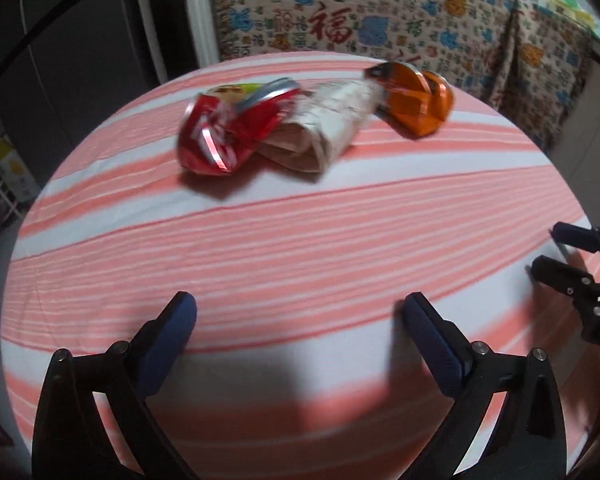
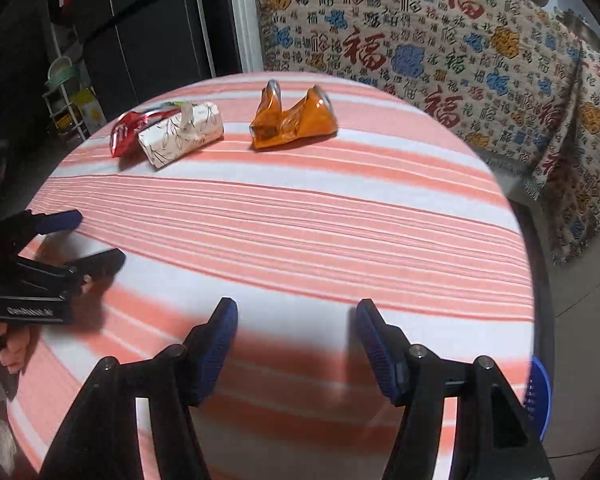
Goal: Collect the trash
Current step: 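Grasp the red cola can with the left tool while the right tool grasps the orange can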
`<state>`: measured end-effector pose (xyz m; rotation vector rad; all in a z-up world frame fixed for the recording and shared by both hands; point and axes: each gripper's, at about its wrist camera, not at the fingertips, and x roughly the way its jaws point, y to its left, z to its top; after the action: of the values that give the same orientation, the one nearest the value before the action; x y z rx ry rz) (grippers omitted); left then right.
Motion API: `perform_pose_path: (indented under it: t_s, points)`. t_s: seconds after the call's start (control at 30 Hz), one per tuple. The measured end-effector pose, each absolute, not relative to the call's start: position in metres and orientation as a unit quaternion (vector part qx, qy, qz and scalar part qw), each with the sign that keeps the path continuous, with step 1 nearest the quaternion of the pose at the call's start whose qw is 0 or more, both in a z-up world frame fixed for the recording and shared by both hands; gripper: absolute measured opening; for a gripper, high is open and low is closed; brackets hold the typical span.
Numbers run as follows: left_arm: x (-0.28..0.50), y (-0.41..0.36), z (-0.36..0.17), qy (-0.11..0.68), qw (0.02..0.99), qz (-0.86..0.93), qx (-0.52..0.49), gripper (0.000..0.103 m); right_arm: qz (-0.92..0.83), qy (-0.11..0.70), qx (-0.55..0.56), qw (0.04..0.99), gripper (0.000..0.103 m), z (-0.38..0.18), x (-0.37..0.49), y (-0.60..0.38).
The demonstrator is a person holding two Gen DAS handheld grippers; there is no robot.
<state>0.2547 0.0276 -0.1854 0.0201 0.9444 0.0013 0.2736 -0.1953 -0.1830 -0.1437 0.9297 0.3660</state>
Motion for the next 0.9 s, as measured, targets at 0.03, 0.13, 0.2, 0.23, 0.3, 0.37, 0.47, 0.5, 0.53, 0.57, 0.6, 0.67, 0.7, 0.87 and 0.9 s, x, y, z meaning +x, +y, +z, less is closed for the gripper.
perform_pose_path:
  t_s: [0.03, 0.13, 0.2, 0.23, 0.3, 0.37, 0.47, 0.5, 0.53, 0.57, 0.6, 0.67, 0.7, 0.87, 0.9]
  points:
    - [0.258, 0.034, -0.186, 0.455, 0.891, 0.000, 0.008, 0.103, 0.170, 0.439, -0.075, 0.879, 0.068, -0.185, 0.275, -0.189]
    - [0.268, 0.045, -0.186, 0.457, 0.890, -0.002, 0.004, 0.103, 0.166, 0.431, -0.087, 0.883, 0.074, -0.187, 0.281, -0.180]
    - [0.272, 0.054, -0.186, 0.456, 0.890, -0.001, 0.004, 0.103, 0.165, 0.427, -0.086, 0.885, 0.078, -0.188, 0.286, -0.177]
    - [0.275, 0.058, -0.186, 0.457, 0.890, 0.000, 0.004, 0.103, 0.167, 0.427, -0.085, 0.884, 0.079, -0.189, 0.289, -0.176]
    - [0.273, 0.066, -0.184, 0.458, 0.889, 0.000, 0.000, 0.102, 0.171, 0.428, -0.085, 0.884, 0.079, -0.190, 0.293, -0.175]
    - [0.278, 0.072, -0.177, 0.451, 0.892, -0.001, -0.013, 0.101, 0.173, 0.428, -0.086, 0.883, 0.079, -0.191, 0.297, -0.175]
    - [0.276, 0.086, -0.154, 0.419, 0.907, -0.011, -0.049, 0.101, 0.164, 0.426, -0.077, 0.886, 0.077, -0.190, 0.301, -0.177]
    - [0.278, 0.089, -0.147, 0.411, 0.910, -0.014, -0.059, 0.100, 0.162, 0.418, -0.065, 0.892, 0.077, -0.187, 0.302, -0.178]
    - [0.282, 0.093, -0.142, 0.407, 0.911, -0.017, -0.066, 0.100, 0.166, 0.409, -0.054, 0.896, 0.074, -0.182, 0.302, -0.179]
    - [0.289, 0.096, -0.137, 0.404, 0.912, -0.018, -0.069, 0.098, 0.173, 0.396, -0.038, 0.901, 0.071, -0.174, 0.304, -0.180]
    - [0.298, 0.098, -0.133, 0.400, 0.914, -0.018, -0.069, 0.092, 0.179, 0.388, -0.024, 0.904, 0.069, -0.168, 0.306, -0.179]
    - [0.312, 0.103, -0.133, 0.398, 0.915, -0.016, -0.069, 0.088, 0.193, 0.377, 0.018, 0.906, 0.065, -0.157, 0.315, -0.178]
    - [0.317, 0.105, -0.135, 0.402, 0.913, -0.014, -0.071, 0.085, 0.199, 0.377, 0.030, 0.904, 0.064, -0.155, 0.320, -0.175]
    - [0.330, 0.108, -0.148, 0.409, 0.908, -0.018, -0.091, 0.074, 0.217, 0.386, 0.041, 0.896, 0.053, -0.158, 0.343, -0.153]
    - [0.332, 0.109, -0.147, 0.404, 0.910, -0.018, -0.092, 0.074, 0.217, 0.385, 0.044, 0.896, 0.053, -0.158, 0.346, -0.150]
